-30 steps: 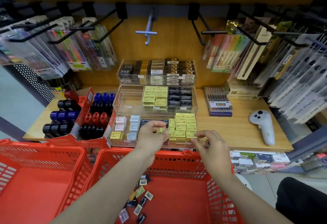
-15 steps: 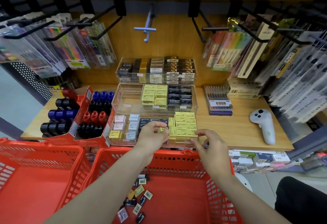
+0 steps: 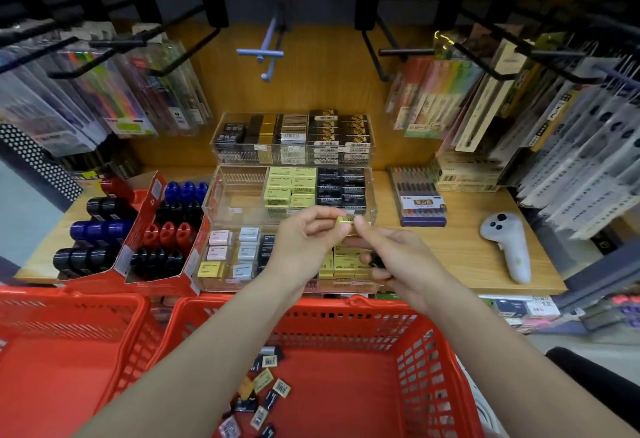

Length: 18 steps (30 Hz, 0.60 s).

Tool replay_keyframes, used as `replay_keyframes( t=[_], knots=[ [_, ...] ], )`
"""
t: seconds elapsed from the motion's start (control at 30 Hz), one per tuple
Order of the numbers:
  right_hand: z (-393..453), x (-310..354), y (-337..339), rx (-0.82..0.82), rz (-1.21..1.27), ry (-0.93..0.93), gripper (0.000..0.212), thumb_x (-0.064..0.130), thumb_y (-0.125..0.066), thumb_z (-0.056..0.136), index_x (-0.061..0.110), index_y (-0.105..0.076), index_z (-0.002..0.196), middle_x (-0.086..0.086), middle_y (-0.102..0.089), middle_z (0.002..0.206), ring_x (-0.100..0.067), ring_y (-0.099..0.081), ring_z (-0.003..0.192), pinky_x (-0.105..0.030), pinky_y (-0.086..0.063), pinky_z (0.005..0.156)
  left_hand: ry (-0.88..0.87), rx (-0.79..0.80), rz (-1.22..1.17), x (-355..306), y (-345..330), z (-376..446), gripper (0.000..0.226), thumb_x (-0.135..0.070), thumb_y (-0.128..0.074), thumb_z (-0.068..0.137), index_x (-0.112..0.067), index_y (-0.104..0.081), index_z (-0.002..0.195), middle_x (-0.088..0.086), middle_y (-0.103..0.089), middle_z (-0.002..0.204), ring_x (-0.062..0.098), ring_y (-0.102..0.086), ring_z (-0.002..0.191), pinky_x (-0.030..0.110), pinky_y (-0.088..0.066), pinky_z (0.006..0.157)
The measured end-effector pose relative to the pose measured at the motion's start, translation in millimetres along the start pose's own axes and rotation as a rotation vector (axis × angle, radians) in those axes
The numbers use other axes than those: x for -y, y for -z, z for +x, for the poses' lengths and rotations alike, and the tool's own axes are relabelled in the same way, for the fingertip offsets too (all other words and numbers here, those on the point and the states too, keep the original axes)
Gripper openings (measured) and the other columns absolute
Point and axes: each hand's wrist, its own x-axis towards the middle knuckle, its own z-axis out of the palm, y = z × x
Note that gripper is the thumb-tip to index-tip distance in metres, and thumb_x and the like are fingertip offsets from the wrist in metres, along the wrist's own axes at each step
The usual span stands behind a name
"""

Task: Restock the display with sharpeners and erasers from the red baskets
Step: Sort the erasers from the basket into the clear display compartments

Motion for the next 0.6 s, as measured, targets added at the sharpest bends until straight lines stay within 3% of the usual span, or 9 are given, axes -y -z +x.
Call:
replay_keyframes(
  t=[0.17, 0.27, 0.4, 0.53, 0.6],
  knots=[
    [3.8, 1.5, -0.5, -0.04, 0.118, -0.043, 0.029, 0.044, -0.084, 0.07, 0.025, -0.08, 0.092, -0.003, -0.07, 0.087, -0.009, -0.038, 0.058, -0.018, -0.03, 0.04, 0.037, 0.052, -0.02, 5.4, 3.6, 2.5, 0.018, -0.01, -0.071, 0.088, -0.021, -0.074, 0.102, -0.001, -0.077, 0.089, 0.007, -0.071, 0.082, 0.016, -0.053, 0.075],
    [0.9, 1.3, 2.0, -0.096, 0.011, 0.09, 0.022, 0.038, -0.083, 0.072, 0.032, -0.078, 0.093, 0.007, -0.06, 0.069, -0.005, -0.048, 0.056, -0.018, -0.036, 0.043, 0.098, 0.035, -0.057, 8.3, 5.1, 3.4, 0.017, -0.014, -0.072, 0.088, -0.017, -0.073, 0.104, 0.002, -0.077, 0.086, 0.009, -0.069, 0.075, 0.026, -0.056, 0.082],
    [-4.5, 1.8, 3.4, -0.106, -0.264, 0.357, 0.024, 0.03, -0.082, 0.075, 0.039, -0.074, 0.096, 0.015, -0.072, 0.083, 0.001, -0.063, 0.069, -0.013, -0.045, 0.052, 0.155, 0.007, -0.103, 9.7, 7.0, 7.0, 0.015, -0.015, -0.074, 0.085, -0.015, -0.074, 0.1, 0.003, -0.077, 0.088, 0.011, -0.069, 0.076, 0.025, -0.055, 0.08],
    [3.2, -5.5, 4.0, -0.213, -0.513, 0.493, 0.027, 0.028, -0.082, 0.076, 0.039, -0.069, 0.097, 0.018, -0.071, 0.081, 0.008, -0.057, 0.063, -0.008, -0.045, 0.06, 0.155, -0.021, -0.055, 10.9, 6.4, 8.7, 0.014, -0.017, -0.073, 0.088, -0.018, -0.073, 0.101, -0.001, -0.076, 0.087, 0.01, -0.068, 0.076, 0.023, -0.055, 0.075],
    [11.3, -9.3, 4.0, -0.32, -0.66, 0.501, 0.027, 0.033, -0.079, 0.079, 0.035, -0.07, 0.105, 0.02, -0.068, 0.08, 0.007, -0.055, 0.064, -0.005, -0.041, 0.059, 0.117, -0.107, 0.091, 13.9, 8.9, 9.5, 0.012, -0.02, -0.069, 0.091, -0.023, -0.072, 0.102, -0.006, -0.073, 0.092, 0.009, -0.067, 0.082, 0.027, -0.054, 0.082]
  ],
)
